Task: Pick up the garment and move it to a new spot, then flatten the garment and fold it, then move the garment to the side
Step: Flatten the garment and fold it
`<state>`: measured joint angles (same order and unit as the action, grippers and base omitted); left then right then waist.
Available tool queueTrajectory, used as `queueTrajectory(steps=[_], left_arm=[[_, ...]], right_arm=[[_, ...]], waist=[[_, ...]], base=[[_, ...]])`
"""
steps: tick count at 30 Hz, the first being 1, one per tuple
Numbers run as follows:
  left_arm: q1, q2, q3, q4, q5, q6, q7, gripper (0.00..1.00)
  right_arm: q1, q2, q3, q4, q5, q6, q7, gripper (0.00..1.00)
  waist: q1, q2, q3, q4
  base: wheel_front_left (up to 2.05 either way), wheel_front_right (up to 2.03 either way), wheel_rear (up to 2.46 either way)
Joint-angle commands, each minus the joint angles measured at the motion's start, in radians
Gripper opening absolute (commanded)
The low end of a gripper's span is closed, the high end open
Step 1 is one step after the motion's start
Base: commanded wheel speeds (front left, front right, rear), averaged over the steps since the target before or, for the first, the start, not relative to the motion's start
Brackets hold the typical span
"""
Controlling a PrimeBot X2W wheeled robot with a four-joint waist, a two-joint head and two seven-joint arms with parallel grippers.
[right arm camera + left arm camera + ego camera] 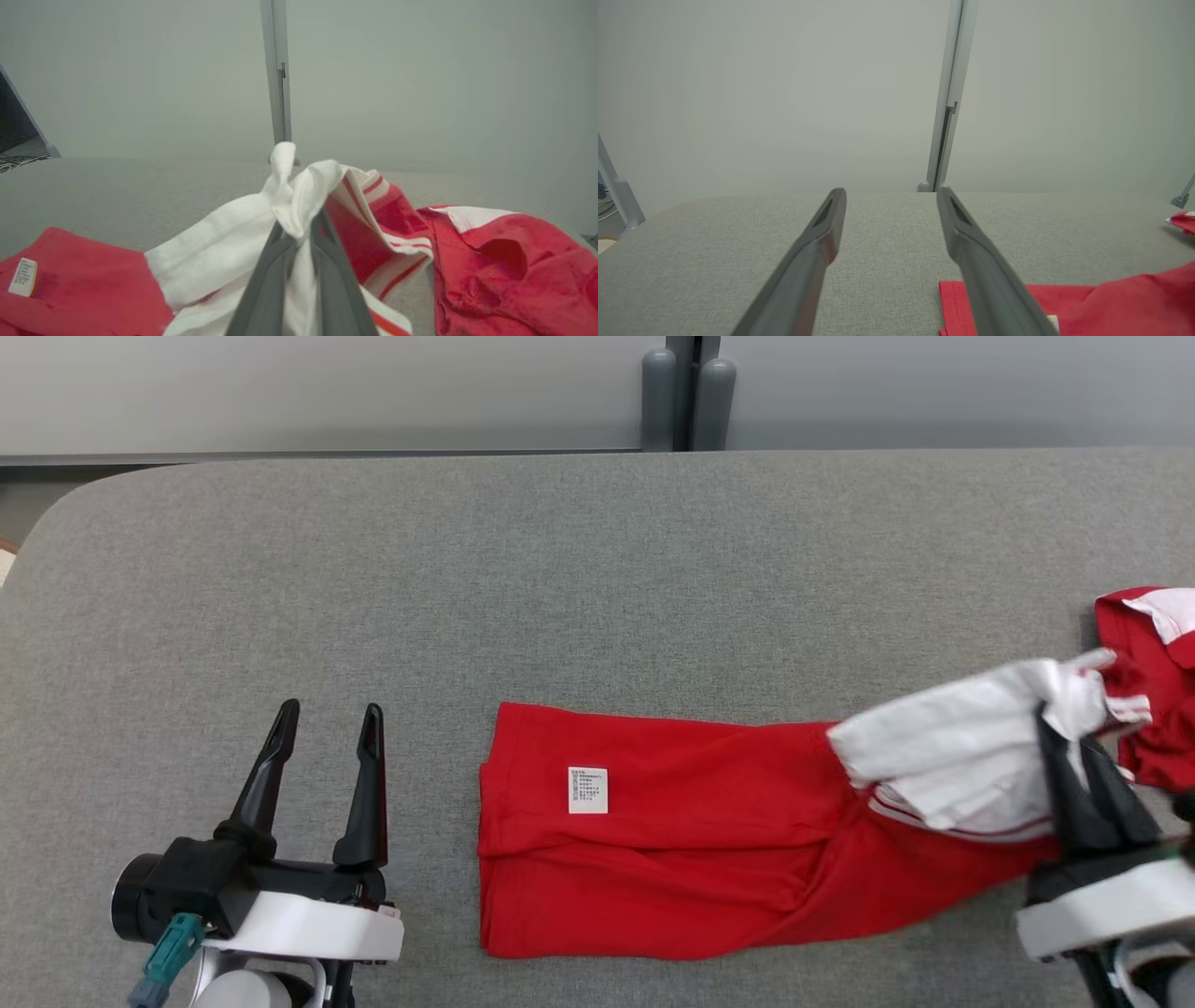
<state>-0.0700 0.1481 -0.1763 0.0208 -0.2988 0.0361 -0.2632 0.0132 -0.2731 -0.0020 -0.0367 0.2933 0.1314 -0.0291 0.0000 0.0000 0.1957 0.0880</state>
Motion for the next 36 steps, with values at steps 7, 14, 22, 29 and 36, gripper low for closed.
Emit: queueTrajectory(steps=[7, 14, 22, 29, 36], left_arm=[[-0.023, 0.003, -0.004, -0.006, 0.007, -0.004, -0.001, 1.0], [-0.055, -0.017, -0.015, -0.002, 0.003, -0.014, -0.001, 1.0], [-0.069, -0.034, -0.016, 0.011, 0.009, -0.026, -0.001, 1.0], [-0.074, -0.042, -0.007, 0.021, 0.02, -0.035, -0.001, 1.0], [-0.055, -0.045, 0.002, 0.029, 0.029, -0.038, -0.001, 1.0]], right_arm=[[-0.154, 0.063, 0.311, -0.087, -0.012, -0.001, 0.11, 0.0], [-0.265, 0.179, 0.611, 0.13, 0.071, -0.001, 0.085, 0.0], [-0.336, 0.218, 0.702, 0.335, 0.116, -0.001, 0.004, 0.0], [-0.412, 0.223, 0.779, 0.368, 0.151, -0.001, -0.121, 1.0], [-0.434, 0.212, 0.77, 0.259, 0.155, -0.001, -0.198, 1.0]], waist=[[0.0, -0.0001, 0.016, 0.024], [0.0, -0.0001, 0.062, 0.077], [0.0, -0.0001, 0.089, 0.105], [0.0, -0.0001, 0.088, 0.1], [0.0, -0.0001, 0.06, 0.077]], base=[[0.0, 0.0, 0.0], [0.0, 0.0, 0.0], [0.0, 0.0, 0.0], [0.0, 0.0, 0.0], [0.0, 0.0, 0.0]])
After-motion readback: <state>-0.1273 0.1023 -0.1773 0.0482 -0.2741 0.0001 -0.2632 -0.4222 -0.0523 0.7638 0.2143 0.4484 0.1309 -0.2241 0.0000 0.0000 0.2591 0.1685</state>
